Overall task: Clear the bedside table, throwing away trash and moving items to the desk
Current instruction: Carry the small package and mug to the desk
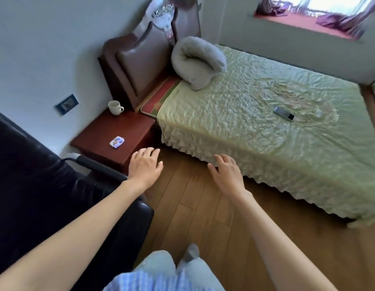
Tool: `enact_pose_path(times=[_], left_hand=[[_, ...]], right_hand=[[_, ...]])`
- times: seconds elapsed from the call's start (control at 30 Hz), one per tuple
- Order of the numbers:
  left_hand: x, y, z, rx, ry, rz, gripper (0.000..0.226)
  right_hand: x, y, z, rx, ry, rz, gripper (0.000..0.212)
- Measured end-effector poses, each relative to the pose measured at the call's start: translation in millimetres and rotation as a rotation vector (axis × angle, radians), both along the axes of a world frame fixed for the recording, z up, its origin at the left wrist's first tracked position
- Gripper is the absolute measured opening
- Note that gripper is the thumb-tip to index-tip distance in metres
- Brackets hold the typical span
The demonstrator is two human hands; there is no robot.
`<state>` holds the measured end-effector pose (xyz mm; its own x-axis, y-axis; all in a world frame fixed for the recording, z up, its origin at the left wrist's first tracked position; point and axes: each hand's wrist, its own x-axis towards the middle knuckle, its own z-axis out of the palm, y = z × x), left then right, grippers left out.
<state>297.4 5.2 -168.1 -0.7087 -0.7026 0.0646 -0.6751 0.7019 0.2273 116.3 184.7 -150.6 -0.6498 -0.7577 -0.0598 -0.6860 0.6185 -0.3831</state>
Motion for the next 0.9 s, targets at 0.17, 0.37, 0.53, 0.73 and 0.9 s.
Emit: enact_pose_path(times=[0.17, 0.37, 0.53, 0.73, 0.9], left_hand=[[-38, -31, -7, 0.029, -0.045, 0.102, 0.046], [-66, -88, -25, 0.065, -0.089, 0.196, 0.047], [-90, -177, -28, 0.033, -0.049, 0.286, 0.046], [-106, -267, -34, 0.043, -0.050, 0.366, 0.045], [-107, -316, -41, 0.056, -0.077, 0.466, 0.046]], right_hand=[[-55, -57, -7, 0.062, 0.014, 0.132, 0.049], [-99, -138, -24, 0.105, 0.006, 0.273, 0.050], [-133, -239, -27, 0.128, 0.026, 0.383, 0.049], [-153, -366, -18, 0.108, 0.091, 0.521, 0.047], [-166, -441, -32, 0.124, 0.084, 0.597, 0.045]])
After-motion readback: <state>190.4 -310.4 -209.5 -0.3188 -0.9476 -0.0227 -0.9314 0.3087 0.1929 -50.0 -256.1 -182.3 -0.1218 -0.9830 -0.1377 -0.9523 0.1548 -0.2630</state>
